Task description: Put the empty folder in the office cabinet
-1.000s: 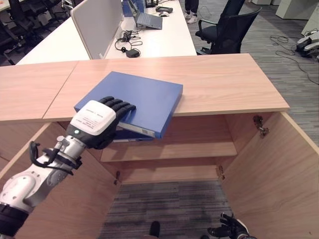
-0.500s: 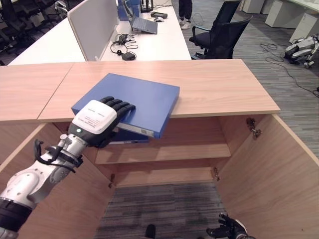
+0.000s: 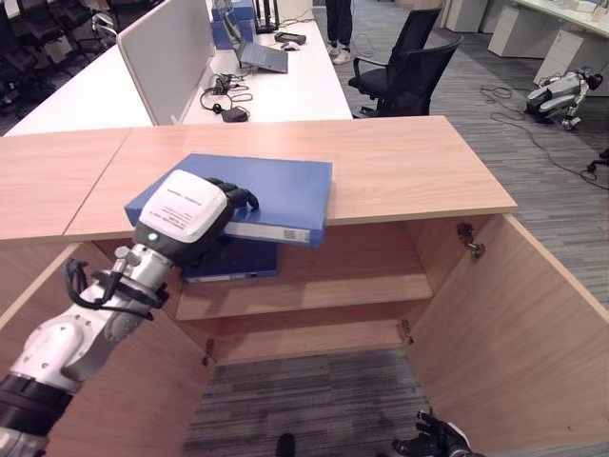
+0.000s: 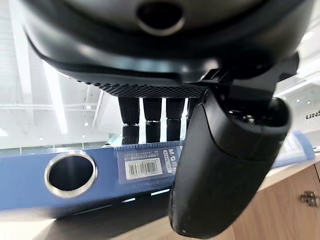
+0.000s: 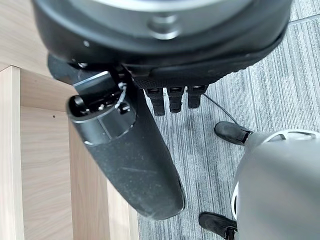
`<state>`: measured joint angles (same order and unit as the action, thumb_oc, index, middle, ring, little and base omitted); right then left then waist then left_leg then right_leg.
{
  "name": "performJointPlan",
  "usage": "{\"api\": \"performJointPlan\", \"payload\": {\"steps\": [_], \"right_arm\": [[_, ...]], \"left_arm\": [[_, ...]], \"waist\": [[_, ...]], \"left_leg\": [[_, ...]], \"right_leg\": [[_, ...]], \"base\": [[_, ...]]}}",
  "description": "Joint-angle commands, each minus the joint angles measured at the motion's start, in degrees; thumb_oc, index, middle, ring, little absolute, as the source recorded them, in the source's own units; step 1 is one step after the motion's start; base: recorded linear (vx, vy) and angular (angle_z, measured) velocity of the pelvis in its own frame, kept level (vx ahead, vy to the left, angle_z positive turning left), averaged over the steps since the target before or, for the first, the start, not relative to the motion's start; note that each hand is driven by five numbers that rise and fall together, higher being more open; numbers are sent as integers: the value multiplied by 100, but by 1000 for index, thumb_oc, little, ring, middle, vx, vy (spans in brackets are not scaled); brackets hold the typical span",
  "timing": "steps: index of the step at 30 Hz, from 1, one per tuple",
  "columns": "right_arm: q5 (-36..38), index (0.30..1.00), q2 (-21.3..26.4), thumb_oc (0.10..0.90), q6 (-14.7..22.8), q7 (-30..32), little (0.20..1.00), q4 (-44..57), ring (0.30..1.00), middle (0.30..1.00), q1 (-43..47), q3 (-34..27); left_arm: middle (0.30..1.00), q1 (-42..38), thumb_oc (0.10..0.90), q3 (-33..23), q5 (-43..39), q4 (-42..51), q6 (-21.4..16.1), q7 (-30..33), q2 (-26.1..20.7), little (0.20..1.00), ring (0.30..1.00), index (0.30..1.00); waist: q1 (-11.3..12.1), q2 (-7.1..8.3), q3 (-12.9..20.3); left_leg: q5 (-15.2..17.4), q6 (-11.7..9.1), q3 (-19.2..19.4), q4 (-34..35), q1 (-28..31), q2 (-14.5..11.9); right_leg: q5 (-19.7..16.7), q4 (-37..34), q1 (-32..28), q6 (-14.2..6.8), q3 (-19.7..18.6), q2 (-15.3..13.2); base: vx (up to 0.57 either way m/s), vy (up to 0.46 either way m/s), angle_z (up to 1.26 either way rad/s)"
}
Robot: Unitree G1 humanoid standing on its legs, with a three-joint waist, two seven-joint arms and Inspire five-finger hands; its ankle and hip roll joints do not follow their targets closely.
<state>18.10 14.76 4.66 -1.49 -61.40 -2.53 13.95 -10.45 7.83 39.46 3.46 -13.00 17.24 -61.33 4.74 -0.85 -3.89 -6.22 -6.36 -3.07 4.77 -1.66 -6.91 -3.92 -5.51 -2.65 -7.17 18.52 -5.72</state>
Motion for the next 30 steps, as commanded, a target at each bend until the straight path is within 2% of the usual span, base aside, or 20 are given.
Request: {"api": "performJointPlan", "payload": {"steps": [1,20,24,25,27,28,29,30], "right_arm": [[-73,900,178,800,174,-51,900,285,900,900,318,36],[-70,900,119,800,130,-100,900,295,900,900,309,1],[-36,900,88,800,120,-126,900,311,900,900,333,11],[-28,900,71,800,111,-138,900,319,900,900,341,22],[-14,900,85,800,104,-170,900,372,900,900,354,27],[-14,900,86,800,104,-171,900,373,900,900,354,28],[34,900,74,800,94,-203,900,446,900,900,357,25],[34,900,85,800,92,-205,900,450,900,900,355,23]], "left_arm": [[300,-574,400,-532,-462,59,16,70,193,300,300,300],[300,-298,400,-1282,-1141,919,-130,16,607,300,300,300],[300,-328,400,-1555,-1784,1294,-238,-58,978,300,300,300],[300,-345,400,-1627,-2327,1432,-328,-87,1272,300,300,300],[300,-391,400,-1635,-2977,1609,-465,-176,1531,300,300,300],[300,-388,400,-1638,-2979,1612,-464,-179,1532,300,300,300],[300,-432,400,-1602,-3765,1753,-624,-418,1797,300,300,300],[300,-422,400,-1624,-3801,1768,-618,-451,1804,300,300,300]], "waist": [[3,40,-179],[92,-15,-167],[115,-14,-154],[127,-24,-152],[128,-36,-153],[127,-38,-153],[134,-38,-145],[135,-48,-147]], "left_leg": [[845,-118,-291,23,607,-113],[818,-104,-315,23,620,-77],[809,-100,-332,23,612,-63],[805,-93,-356,23,614,-56],[805,-86,-380,23,613,-50],[805,-86,-381,23,614,-51],[806,-79,-394,23,620,-46],[807,-79,-395,23,623,-47]], "right_leg": [[671,51,-551,-199,137,-98],[675,51,-602,-178,168,-123],[685,51,-621,-169,187,-133],[685,51,-630,-163,198,-142],[685,51,-639,-158,205,-146],[685,51,-640,-158,205,-146],[686,51,-647,-150,215,-154],[686,51,-649,-150,216,-152]], "base": [[0,0,0],[0,0,0],[0,0,0],[0,0,0],[0,0,0],[-13,-2,4],[-6,0,8],[-15,8,11]]}}
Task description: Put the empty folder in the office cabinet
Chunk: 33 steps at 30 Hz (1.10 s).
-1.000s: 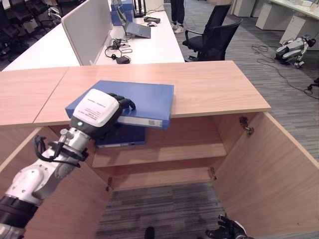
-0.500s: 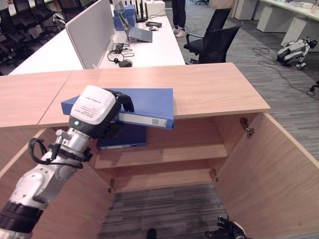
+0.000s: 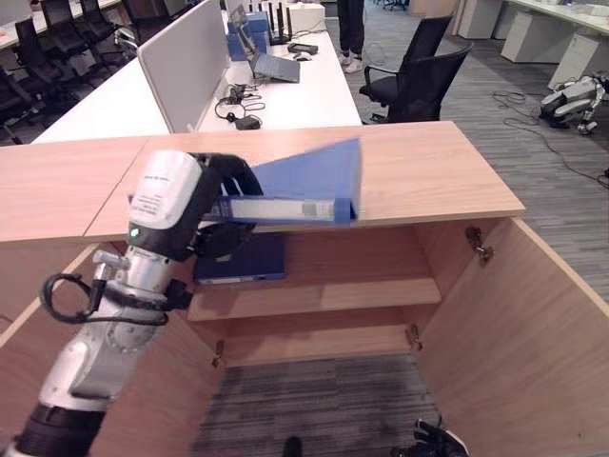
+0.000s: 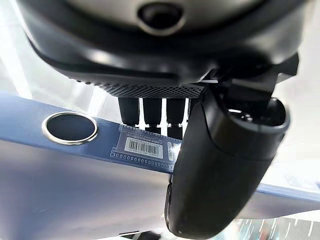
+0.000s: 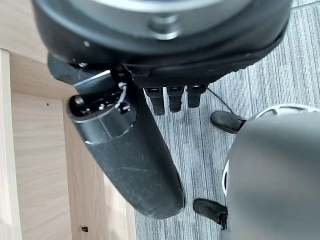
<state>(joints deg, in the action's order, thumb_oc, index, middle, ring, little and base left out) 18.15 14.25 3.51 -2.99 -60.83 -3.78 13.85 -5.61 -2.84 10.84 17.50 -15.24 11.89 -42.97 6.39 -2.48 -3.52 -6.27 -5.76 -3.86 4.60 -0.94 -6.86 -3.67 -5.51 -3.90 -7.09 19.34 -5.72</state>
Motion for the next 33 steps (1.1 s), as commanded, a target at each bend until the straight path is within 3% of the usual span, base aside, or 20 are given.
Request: {"api": "performJointPlan", "payload": {"steps": [1,3,5,15,16,24,33], "right_arm": [[61,900,135,800,205,-79,900,421,900,900,500,36],[85,900,134,800,209,-96,900,449,900,900,516,38],[117,900,129,800,203,-129,900,525,900,900,529,57],[4,900,100,800,127,-206,900,453,900,900,575,165],[-14,900,103,800,115,-226,900,463,900,900,601,205],[64,900,38,800,101,-294,900,476,900,900,660,247],[474,900,16,800,150,-372,900,811,900,900,677,165]], "left_arm": [[300,-936,400,-498,-1675,485,-485,-218,169,300,300,300],[300,-954,400,-445,-2064,555,-503,-410,270,300,300,300],[300,-953,400,-305,-3051,748,-503,-885,519,300,300,300],[300,-739,400,167,-4553,1018,-196,-1757,918,300,300,300],[300,-688,400,313,-5015,1053,-70,-1996,976,300,300,300],[300,-274,400,575,-6122,1267,461,-2746,664,300,300,300],[300,286,400,219,-6285,1254,590,-2940,153,300,300,300]], "waist": [[-28,103,-181],[-22,92,-182],[-8,65,-182],[33,-10,-180],[33,-23,-185],[45,-68,-170],[94,-94,-150]], "left_leg": [[812,-136,-318,40,547,-42],[812,-133,-317,40,546,-39],[816,-121,-332,40,541,-17],[815,-78,-354,40,545,33],[812,-66,-366,40,543,43],[821,-35,-345,40,555,69],[816,-18,-347,40,583,85]], "right_leg": [[659,51,-532,-154,140,-164],[660,51,-538,-152,147,-167],[655,51,-554,-151,168,-184],[625,51,-580,-143,180,-227],[617,51,-584,-144,184,-234],[586,51,-589,-159,161,-257],[580,51,-616,-152,133,-267]], "base": [[-17,10,11],[-20,9,6],[-27,10,6],[-5,3,1],[0,0,0],[0,0,0],[0,0,0]]}}
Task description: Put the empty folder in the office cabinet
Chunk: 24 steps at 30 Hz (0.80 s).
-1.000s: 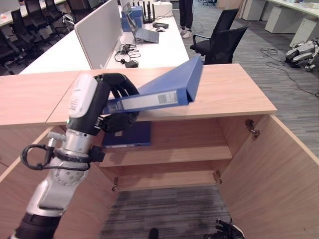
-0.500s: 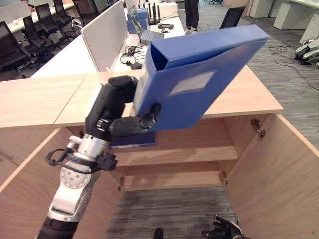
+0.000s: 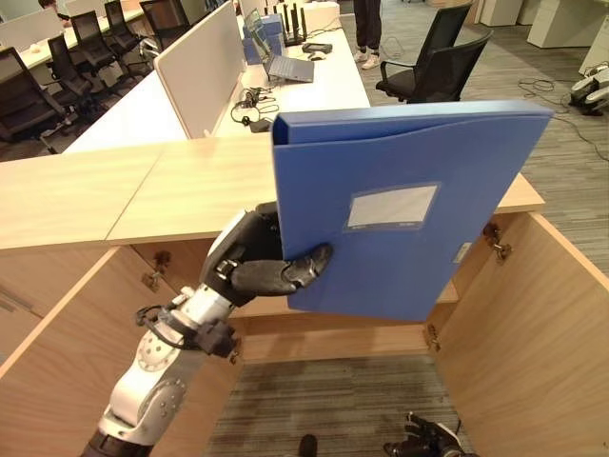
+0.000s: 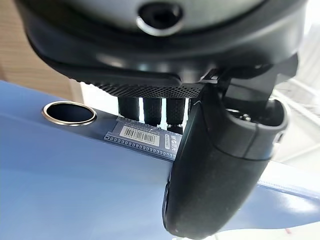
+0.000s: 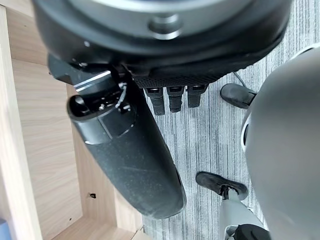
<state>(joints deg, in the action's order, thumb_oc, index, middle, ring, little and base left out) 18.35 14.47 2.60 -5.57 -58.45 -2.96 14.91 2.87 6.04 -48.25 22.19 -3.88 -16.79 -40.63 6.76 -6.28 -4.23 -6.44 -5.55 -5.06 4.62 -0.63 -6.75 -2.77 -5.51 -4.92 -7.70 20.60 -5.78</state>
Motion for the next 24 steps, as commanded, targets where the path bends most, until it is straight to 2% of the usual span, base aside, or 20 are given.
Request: {"api": "performJointPlan", "payload": {"steps": [1,3,4,6,15,24], "right_arm": [[573,900,1,800,264,-109,900,718,900,900,615,18],[1215,900,73,800,402,-106,900,1439,900,900,771,-227],[1219,900,76,800,397,-104,900,1447,900,900,767,-224],[2004,900,367,800,601,-142,900,2734,900,900,1082,-583],[2390,900,680,800,677,-153,900,4152,900,900,1551,-810],[2729,900,464,800,573,-351,900,5136,900,900,1613,-647]], "left_arm": [[300,-482,400,-736,-375,751,-544,-56,-97,300,300,300],[300,-187,400,-972,-356,645,-572,-14,-75,300,300,300],[300,-182,400,-976,-356,648,-571,-15,-73,300,300,300],[300,226,400,-1270,-348,446,-590,-22,36,300,300,300],[300,547,400,-1371,-188,199,-528,-96,416,300,300,300],[300,523,400,-1359,-43,118,-455,-79,696,300,300,300]], "waist": [[69,283,-79],[112,268,-73],[114,266,-74],[161,273,-44],[157,322,-20],[121,358,-6]], "left_leg": [[831,-40,-222,38,557,69],[832,-29,-186,38,567,64],[833,-29,-181,38,570,63],[856,-22,-82,38,589,39],[865,0,-51,38,603,45],[874,18,-92,38,588,57]], "right_leg": [[483,51,-509,-95,4,-263],[460,51,-479,-102,-39,-267],[459,51,-479,-102,-43,-267],[428,51,-437,-114,-79,-288],[412,51,-430,-111,-115,-302],[440,51,-451,-82,-129,-307]], "base": [[0,0,0],[1,12,-2],[5,25,-10],[7,25,-23],[5,4,-4],[2,0,1]]}}
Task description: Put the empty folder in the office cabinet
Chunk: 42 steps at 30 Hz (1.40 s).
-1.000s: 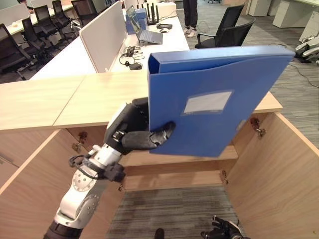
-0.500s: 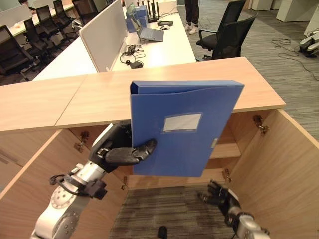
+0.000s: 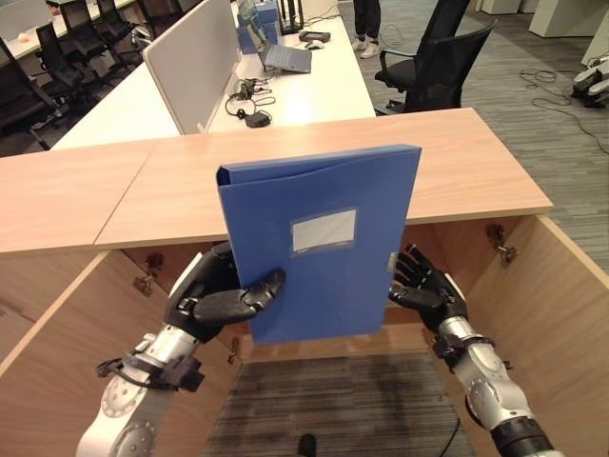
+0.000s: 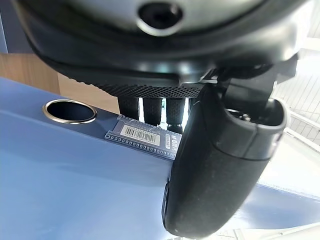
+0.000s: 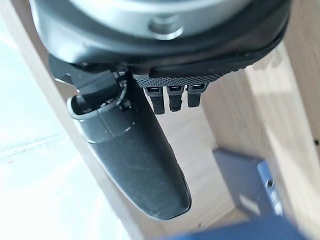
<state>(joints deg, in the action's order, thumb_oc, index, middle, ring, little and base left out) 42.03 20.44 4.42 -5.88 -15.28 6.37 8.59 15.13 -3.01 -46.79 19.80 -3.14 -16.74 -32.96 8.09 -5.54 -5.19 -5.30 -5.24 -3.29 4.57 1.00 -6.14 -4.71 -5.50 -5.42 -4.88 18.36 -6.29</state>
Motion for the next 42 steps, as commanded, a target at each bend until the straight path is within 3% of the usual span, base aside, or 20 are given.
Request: {"api": "performJointPlan", "payload": {"steps": [1,11,32,42], "right_arm": [[415,900,-162,800,343,-399,900,979,900,900,672,66],[399,900,-74,800,245,-634,900,1083,900,900,675,125],[176,900,1065,800,257,-548,900,703,900,900,641,-1274],[832,900,826,800,27,-1071,900,1302,900,900,783,-873]], "left_arm": [[300,-698,400,-458,-180,361,-505,-95,-40,300,300,300],[300,-693,400,-558,-57,302,-480,-236,-47,300,300,300],[300,-376,400,-1618,264,-131,-613,-399,-484,300,300,300],[300,-557,400,-1601,343,-142,-607,-431,-476,300,300,300]], "waist": [[-14,292,89],[-2,324,100],[68,378,129],[66,395,121]], "left_leg": [[759,-13,-278,43,424,-1],[759,-10,-307,43,421,-1],[773,-6,-387,43,372,27],[759,-8,-388,43,365,42]], "right_leg": [[637,50,-406,-359,99,-250],[639,50,-418,-357,117,-252],[656,50,-432,-392,192,-260],[659,50,-429,-379,176,-258]], "base": [[0,0,0],[0,0,0],[3,1,2],[0,0,0]]}}
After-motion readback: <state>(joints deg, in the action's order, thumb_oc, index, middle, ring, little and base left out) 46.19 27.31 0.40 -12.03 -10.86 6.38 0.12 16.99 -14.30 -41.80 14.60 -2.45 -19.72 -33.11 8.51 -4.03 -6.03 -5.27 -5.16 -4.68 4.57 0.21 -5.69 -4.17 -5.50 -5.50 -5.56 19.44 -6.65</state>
